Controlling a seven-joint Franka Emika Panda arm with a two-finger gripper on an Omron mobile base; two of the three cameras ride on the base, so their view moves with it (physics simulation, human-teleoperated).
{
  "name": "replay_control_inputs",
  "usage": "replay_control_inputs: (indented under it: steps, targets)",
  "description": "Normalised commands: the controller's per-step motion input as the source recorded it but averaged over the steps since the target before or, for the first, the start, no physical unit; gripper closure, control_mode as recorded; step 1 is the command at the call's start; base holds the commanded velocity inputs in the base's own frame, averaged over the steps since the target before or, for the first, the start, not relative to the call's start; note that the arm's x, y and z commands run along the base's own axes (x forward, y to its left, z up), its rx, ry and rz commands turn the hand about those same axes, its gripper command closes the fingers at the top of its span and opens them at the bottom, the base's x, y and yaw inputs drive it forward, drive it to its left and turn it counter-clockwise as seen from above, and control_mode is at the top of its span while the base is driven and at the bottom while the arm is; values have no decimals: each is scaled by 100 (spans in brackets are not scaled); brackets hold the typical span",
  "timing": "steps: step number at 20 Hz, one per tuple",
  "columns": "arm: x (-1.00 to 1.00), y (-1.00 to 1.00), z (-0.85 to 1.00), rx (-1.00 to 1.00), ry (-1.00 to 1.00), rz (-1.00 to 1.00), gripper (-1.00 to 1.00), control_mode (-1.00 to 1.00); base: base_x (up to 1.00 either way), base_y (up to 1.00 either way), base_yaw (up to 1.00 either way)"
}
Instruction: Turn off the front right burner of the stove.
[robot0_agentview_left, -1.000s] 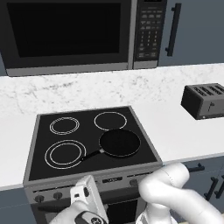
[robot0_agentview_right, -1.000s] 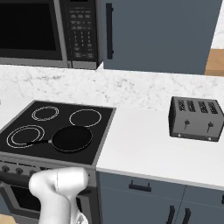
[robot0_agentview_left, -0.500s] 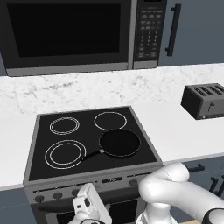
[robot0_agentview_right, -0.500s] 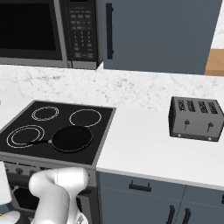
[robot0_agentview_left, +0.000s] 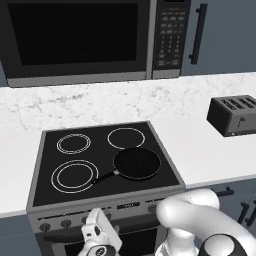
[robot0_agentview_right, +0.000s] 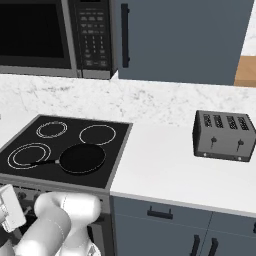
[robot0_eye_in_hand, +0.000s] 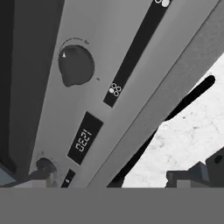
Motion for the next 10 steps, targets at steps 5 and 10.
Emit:
replay_control_inputs:
  steps: [5,10]
  targets:
    - [9,7,-58,-1,-15,1,-100,-100,0,0,0]
    - [14,17,-48,0,-13,4,-100,-100,0,0,0]
